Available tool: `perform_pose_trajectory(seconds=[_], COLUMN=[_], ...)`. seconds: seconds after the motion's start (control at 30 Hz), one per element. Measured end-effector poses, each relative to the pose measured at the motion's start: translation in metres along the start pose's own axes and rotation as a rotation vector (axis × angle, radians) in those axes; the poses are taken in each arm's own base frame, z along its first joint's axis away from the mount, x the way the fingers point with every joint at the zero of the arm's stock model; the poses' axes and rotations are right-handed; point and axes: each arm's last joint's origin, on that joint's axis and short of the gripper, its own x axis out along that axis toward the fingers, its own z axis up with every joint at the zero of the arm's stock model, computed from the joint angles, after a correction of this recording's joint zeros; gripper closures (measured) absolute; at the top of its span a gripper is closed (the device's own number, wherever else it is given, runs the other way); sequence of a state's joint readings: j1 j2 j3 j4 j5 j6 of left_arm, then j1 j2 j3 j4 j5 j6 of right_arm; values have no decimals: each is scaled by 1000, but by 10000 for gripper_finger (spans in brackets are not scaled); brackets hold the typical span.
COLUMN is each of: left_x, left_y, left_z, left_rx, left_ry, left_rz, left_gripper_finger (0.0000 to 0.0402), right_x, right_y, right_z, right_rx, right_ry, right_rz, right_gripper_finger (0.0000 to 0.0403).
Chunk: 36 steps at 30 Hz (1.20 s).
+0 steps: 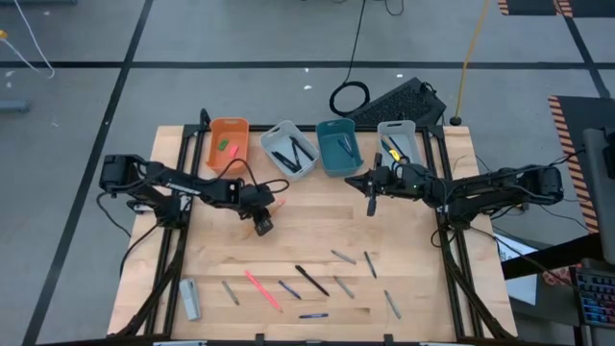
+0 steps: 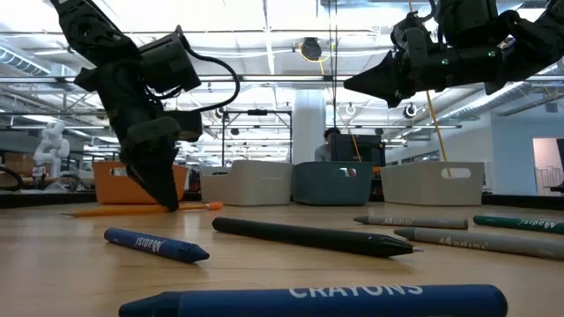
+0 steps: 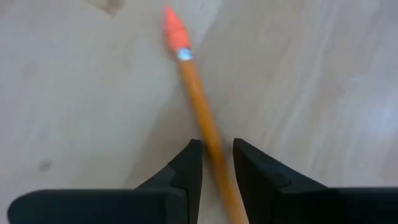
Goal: Sort crayons/erasers/pens/pencils in bins
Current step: Put the orange pencil into the right gray bin
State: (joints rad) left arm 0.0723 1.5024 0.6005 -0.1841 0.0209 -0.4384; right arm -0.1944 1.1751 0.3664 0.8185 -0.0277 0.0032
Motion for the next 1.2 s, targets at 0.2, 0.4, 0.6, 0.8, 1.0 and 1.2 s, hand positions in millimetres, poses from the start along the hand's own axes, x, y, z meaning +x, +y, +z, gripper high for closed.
perform_pose_trajectory(seconds=[0.2, 0.4, 0.6, 0.8, 1.0, 1.2], left_x=[-1, -2, -4, -2, 2, 2], left_y=[-8, -12, -19, -21, -22, -23], left_z=[-9, -11, 1, 6, 9, 10], left_rx=[30, 35, 100, 126, 161, 184], left_ry=[65, 74, 20, -29, -61, -79], left_rz=[-12, -5, -41, -55, -61, -62], left_gripper_finger=[335, 390, 391, 393, 399, 401], right_x=[0, 0, 0, 8, 29, 53], right_y=[0, 0, 0, 14, 26, 32], right_z=[0, 0, 0, -17, -30, -45], right_rx=[0, 0, 17, 70, 88, 93], right_ry=[0, 0, 2, 92, 173, 254], right_rz=[0, 0, 2, 52, 54, 79], right_gripper_finger=[403, 403, 403, 403, 403, 383])
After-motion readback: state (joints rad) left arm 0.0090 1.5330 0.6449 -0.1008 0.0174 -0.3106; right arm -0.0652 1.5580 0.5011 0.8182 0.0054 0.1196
